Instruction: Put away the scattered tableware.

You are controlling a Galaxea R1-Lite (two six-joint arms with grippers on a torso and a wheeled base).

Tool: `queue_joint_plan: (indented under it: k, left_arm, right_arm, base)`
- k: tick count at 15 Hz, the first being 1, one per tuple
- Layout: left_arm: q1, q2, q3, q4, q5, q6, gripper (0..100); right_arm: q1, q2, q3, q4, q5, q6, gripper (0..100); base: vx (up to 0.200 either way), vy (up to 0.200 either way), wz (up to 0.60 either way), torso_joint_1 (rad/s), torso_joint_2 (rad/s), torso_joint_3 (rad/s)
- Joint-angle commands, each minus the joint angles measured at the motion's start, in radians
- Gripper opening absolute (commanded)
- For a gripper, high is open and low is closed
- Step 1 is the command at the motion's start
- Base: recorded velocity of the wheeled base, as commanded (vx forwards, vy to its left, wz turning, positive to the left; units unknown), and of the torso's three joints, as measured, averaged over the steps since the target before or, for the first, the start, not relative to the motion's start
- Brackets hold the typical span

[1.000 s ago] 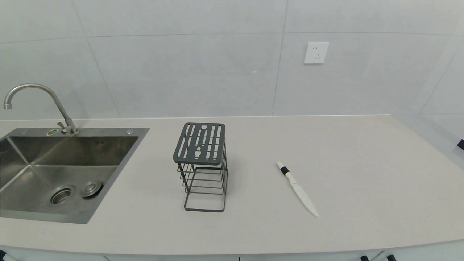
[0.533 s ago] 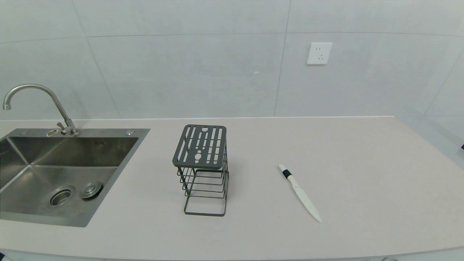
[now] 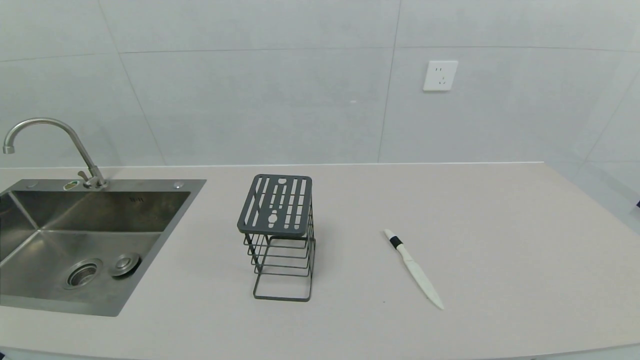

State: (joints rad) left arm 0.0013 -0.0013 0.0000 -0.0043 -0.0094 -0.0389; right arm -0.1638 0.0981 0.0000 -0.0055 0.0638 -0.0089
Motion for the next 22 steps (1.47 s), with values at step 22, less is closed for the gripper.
queue_joint_plan:
  k: [22]
  left_arm:
    - [0.0, 0.001, 0.0, 0.0, -0.009, 0.034, 100]
  right_arm:
    - [0.017, 0.035, -0.031, -0.166, 0.424, -0.029, 100]
  base:
    - [0.0, 0.0, 0.0, 0.051, -0.01, 0.038]
